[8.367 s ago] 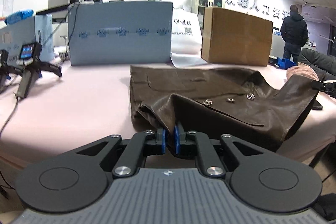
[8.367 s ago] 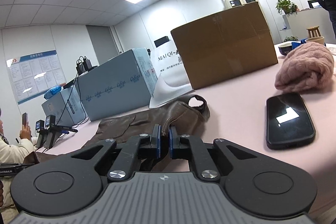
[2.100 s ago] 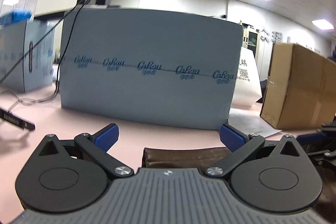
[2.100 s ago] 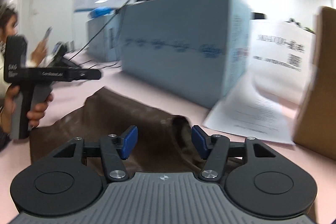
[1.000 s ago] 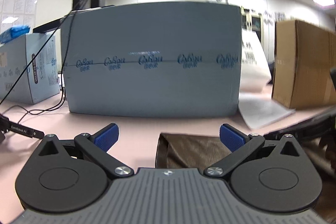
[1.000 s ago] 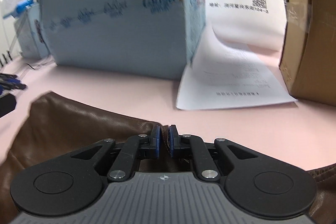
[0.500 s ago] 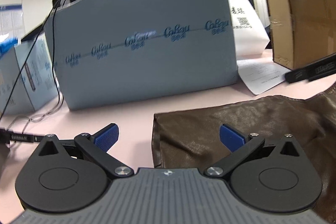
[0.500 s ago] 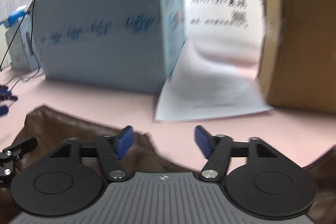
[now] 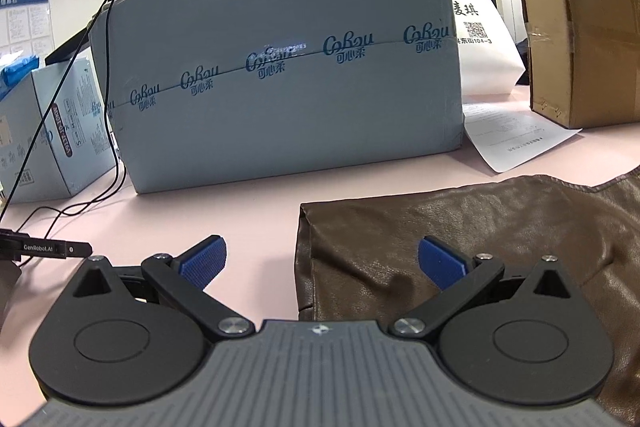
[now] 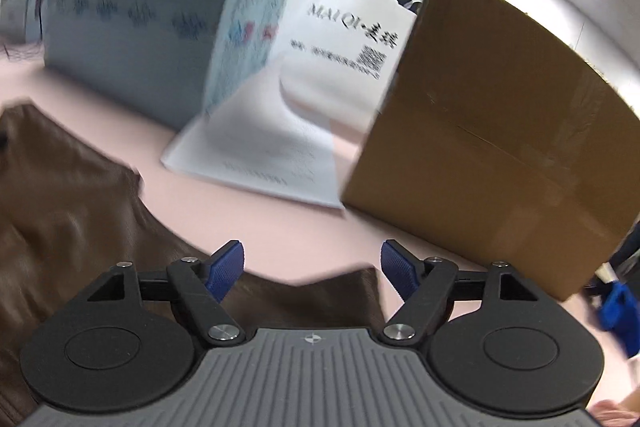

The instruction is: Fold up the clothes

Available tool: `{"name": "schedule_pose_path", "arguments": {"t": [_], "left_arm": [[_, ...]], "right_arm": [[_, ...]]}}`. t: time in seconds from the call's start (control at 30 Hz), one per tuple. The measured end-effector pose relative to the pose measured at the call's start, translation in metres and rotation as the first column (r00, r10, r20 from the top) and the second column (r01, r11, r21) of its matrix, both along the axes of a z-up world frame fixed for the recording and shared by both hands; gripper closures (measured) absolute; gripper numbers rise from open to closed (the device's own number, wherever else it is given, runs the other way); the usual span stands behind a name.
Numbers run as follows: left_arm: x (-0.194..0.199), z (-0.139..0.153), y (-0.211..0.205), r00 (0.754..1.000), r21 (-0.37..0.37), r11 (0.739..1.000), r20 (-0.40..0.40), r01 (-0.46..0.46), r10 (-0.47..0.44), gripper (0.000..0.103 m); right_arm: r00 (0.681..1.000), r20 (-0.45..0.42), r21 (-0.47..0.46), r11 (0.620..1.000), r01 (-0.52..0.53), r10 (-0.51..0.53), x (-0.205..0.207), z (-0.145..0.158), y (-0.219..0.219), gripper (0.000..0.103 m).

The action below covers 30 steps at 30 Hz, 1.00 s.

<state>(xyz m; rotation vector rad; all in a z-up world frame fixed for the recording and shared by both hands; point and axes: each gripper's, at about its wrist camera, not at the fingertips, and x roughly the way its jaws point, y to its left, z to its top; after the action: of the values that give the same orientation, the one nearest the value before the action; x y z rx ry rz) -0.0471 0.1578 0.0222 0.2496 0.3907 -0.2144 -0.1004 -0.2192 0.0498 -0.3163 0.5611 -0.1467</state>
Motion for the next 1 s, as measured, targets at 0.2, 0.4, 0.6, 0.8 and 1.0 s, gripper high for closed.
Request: {"name": "schedule_pose_path", "arguments": {"t": [0.2,0.4,0.6,0.8,1.0], "left_arm": [[0.001,0.000,0.003,1.000,-0.015,1.000,-0.009,-0.008,0.007,0.000],[0.003,0.000,0.005,1.000,-0.025,1.000,-0.024,-0.017,0.017,0.000],[0.003,-0.001,0.004,0.999,-0.030,1.000,-0.040,0.000,-0.001,0.000],[0.005,-0.002,0.005,0.998,-0.036,0.999,-0.057,-0.010,0.008,0.000],[0.009,-0.004,0.007,0.997,-0.049,0.999,-0.083,-0.008,0.004,0.000]], "right_arm": [[0.994,-0.050,0.093,0.991,0.101,-0.096,0.009,-0.014,-0.014,0.031],[0.982,-0.074,0.138,0.973,0.185,-0.176,0.018,-0.022,-0.015,0.085],[0.978,0.049,0.281,0.943,0.180,-0.202,0.003,-0.008,-0.024,0.094],[0.950,0.052,0.331,0.903,0.273,-0.307,0.002,-0.006,-0.035,0.094],[0.924,-0.002,0.325,0.873,0.363,-0.383,0.013,-0.026,-0.039,0.094]]}}
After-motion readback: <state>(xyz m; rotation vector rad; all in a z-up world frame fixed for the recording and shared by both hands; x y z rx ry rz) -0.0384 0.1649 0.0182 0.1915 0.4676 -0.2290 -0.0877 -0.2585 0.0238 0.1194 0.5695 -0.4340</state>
